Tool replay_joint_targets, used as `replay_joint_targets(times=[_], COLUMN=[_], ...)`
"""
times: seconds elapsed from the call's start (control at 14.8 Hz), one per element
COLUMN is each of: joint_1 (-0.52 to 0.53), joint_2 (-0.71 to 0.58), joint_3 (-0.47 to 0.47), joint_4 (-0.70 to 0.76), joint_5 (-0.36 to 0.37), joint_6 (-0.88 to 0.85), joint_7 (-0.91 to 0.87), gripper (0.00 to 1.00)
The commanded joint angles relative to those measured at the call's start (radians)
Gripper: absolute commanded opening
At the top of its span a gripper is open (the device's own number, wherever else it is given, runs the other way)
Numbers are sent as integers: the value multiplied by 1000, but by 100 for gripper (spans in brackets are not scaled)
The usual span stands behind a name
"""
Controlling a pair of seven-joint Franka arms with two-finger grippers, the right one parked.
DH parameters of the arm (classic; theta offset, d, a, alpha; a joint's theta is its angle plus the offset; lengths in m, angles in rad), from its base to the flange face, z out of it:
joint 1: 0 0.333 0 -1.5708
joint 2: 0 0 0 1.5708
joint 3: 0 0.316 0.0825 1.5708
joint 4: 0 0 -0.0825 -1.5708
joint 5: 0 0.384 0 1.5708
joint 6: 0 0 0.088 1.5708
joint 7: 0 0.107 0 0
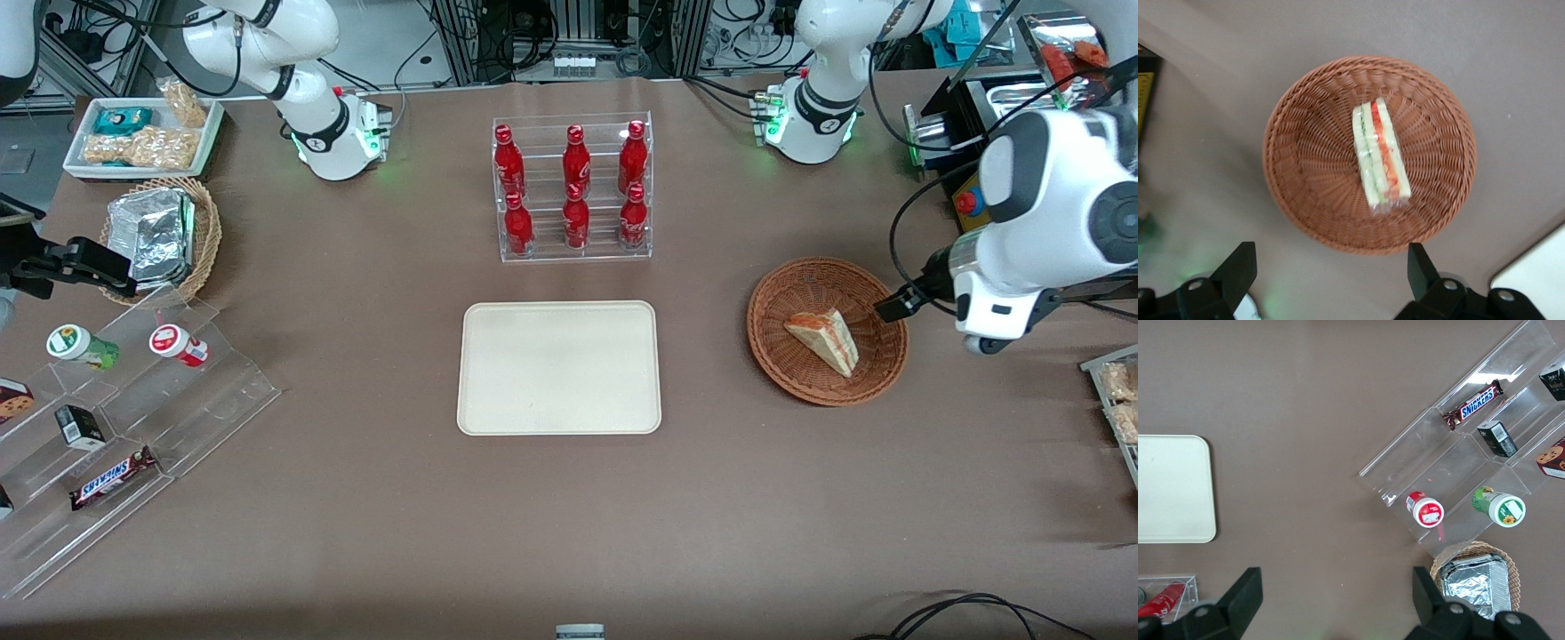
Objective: Place sandwich from basket to tray
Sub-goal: 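Move the open left gripper down over the wrapped sandwich in the basket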
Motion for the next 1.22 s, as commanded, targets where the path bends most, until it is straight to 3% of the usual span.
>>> replay_joint_targets(times=[0.0, 0.61, 1.15], joint_1=[-4, -68, -67], joint_2=[-56, 57, 120], joint_3=[-1, -3, -1], joint_4=[-163, -223, -260], joint_5=[-16, -70, -70], joint_6=[167, 460, 534], joint_7=[-39, -134, -137], gripper=[100, 100, 100])
